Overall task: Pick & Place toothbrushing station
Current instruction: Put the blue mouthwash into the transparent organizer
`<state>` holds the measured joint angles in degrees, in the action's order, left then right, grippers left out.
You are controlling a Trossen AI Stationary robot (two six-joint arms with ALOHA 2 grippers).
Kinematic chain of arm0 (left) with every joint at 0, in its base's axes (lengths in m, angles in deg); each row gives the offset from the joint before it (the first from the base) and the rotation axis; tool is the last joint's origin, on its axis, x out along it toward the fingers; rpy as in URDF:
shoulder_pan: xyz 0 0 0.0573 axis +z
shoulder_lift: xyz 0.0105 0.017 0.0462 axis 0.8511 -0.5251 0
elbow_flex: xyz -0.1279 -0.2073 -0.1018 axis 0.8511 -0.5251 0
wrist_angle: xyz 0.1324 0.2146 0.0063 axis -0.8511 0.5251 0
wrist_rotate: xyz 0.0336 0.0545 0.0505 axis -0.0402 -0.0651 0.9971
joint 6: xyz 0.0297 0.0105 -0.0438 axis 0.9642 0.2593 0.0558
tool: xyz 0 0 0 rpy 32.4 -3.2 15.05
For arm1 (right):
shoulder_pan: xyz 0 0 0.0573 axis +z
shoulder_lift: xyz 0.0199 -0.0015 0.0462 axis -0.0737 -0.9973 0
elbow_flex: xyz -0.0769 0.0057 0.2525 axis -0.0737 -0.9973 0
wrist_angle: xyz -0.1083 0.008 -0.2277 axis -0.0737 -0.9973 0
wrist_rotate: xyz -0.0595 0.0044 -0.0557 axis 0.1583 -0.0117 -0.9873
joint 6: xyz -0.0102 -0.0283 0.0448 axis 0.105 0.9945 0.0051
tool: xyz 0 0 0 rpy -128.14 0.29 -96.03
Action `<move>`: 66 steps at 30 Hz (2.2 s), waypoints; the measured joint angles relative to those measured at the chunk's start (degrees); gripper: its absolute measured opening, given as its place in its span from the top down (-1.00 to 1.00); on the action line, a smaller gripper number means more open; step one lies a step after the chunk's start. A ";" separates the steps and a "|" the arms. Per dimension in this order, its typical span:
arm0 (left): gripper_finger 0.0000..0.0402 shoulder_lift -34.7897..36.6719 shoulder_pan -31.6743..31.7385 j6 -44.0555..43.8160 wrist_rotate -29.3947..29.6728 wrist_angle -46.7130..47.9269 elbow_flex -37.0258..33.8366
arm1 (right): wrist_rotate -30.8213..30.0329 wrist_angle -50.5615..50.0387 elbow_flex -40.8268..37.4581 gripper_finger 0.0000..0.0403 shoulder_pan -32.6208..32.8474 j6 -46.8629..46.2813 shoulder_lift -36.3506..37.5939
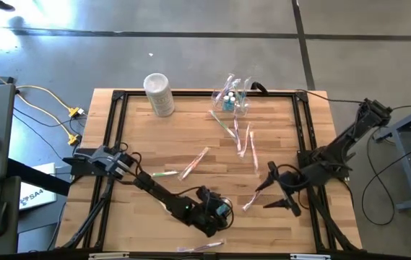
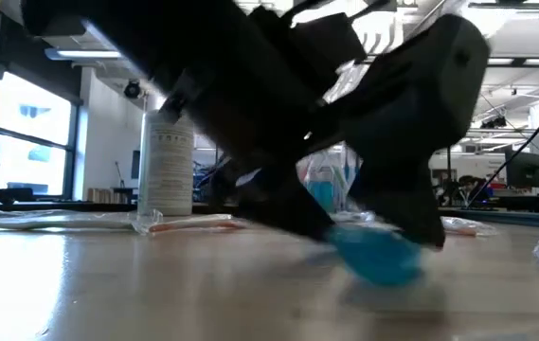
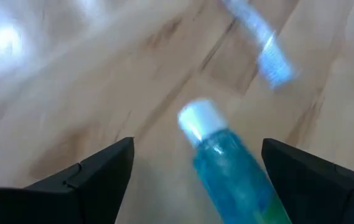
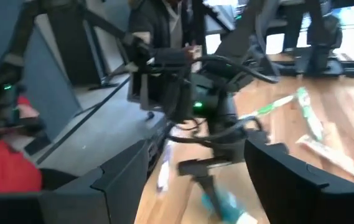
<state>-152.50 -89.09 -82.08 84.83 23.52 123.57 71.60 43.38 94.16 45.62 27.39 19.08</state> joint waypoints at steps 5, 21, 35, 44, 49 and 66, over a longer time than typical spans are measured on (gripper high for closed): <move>-0.72 -0.22 -0.29 -3.44 -3.33 0.34 0.02 | -0.05 -1.30 0.00 -0.28 2.40 -0.09 0.00; 0.05 -0.29 -1.82 -16.01 -8.31 13.94 0.04 | -0.03 -1.45 0.00 -0.28 5.51 0.10 0.00; 0.61 1.57 -2.10 -6.45 -6.95 19.92 -0.02 | -6.41 -8.17 0.00 -0.28 5.50 -5.95 0.00; 0.61 9.44 -2.28 11.95 9.18 22.89 2.23 | -7.35 -5.23 -3.38 -0.28 5.36 -10.86 -5.38; 0.61 9.28 -2.37 26.21 12.73 10.76 3.79 | -7.57 3.70 -3.41 -0.28 2.71 -7.13 -12.51; 0.61 8.82 -2.65 45.01 14.06 -7.55 4.08 | -13.14 22.62 -3.37 -0.03 2.15 -5.40 -21.40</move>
<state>-143.68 -91.74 -37.08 98.89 15.97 127.64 58.46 66.00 90.79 47.77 21.99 -2.32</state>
